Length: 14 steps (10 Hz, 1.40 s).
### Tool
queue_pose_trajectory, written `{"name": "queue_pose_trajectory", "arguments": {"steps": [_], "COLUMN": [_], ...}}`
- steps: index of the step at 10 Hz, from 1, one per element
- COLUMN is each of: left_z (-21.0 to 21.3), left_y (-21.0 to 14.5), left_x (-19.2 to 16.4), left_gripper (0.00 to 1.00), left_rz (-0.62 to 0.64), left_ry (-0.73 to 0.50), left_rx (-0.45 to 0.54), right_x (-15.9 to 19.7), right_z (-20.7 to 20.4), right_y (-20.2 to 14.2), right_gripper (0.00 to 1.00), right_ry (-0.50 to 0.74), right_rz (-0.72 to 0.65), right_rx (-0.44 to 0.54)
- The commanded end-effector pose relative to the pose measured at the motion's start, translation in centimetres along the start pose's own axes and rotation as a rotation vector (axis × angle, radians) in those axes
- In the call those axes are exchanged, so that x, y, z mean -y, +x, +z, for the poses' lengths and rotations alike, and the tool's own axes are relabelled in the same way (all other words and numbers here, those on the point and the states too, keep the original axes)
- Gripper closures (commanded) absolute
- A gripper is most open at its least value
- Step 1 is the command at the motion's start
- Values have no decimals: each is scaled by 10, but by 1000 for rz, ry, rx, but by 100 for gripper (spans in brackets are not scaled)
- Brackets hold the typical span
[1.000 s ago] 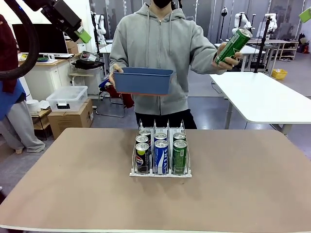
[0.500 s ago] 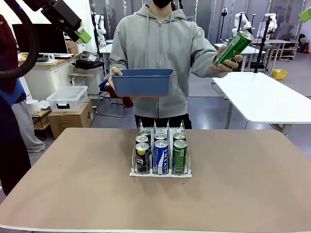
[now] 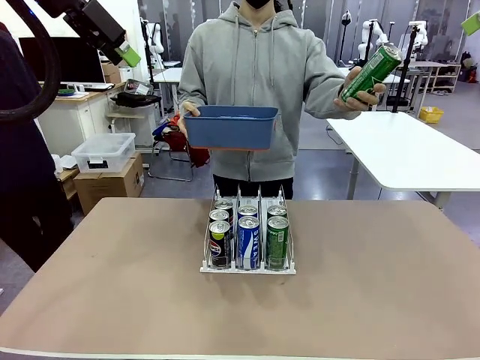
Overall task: Fill the beverage cans into the dispenser.
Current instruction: Pick up the Sprite handed by the human.
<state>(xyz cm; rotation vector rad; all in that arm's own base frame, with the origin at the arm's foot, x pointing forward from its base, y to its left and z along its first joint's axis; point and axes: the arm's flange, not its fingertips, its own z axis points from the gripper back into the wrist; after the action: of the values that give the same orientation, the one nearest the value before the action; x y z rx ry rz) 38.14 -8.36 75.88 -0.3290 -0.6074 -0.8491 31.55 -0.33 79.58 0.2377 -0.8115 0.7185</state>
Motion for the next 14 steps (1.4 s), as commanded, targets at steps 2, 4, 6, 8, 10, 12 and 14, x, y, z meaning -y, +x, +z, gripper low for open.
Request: {"name": "queue_pose_trajectory", "arguments": {"steps": [2, 4, 6, 8, 10, 12, 14], "left_z": [1, 1, 1, 1, 1, 1, 1], "left_y": [-2, -2, -2, -2, -2, -2, -2], "left_x": [-2, -2, -2, -2, -2, -2, -2], "left_gripper": [0, 0, 0, 0, 0, 0, 0], "left_rz": [2, 2, 2, 2, 2, 2, 2], "left_ry": [-16, -16, -16, -16, -16, -16, -16], "left_rx": [-1, -1, -1, -1, -1, -1, -1], "right_x": [-1, -1, 2, 7, -4, 5, 1], "right_z": [0, 0, -12, -12, -41, -60, -77], "right_y": [-1, -1, 6, 10, 22, 31, 37], "right_gripper": [0, 0, 0, 0, 0, 0, 0], "right_ry": [7, 7, -2, -19, -40, -44, -20], "right_rz": [-1, -1, -32, -34, -38, -16, -11], "right_rx": [-2, -2, 14, -59, -70, -98, -97]}}
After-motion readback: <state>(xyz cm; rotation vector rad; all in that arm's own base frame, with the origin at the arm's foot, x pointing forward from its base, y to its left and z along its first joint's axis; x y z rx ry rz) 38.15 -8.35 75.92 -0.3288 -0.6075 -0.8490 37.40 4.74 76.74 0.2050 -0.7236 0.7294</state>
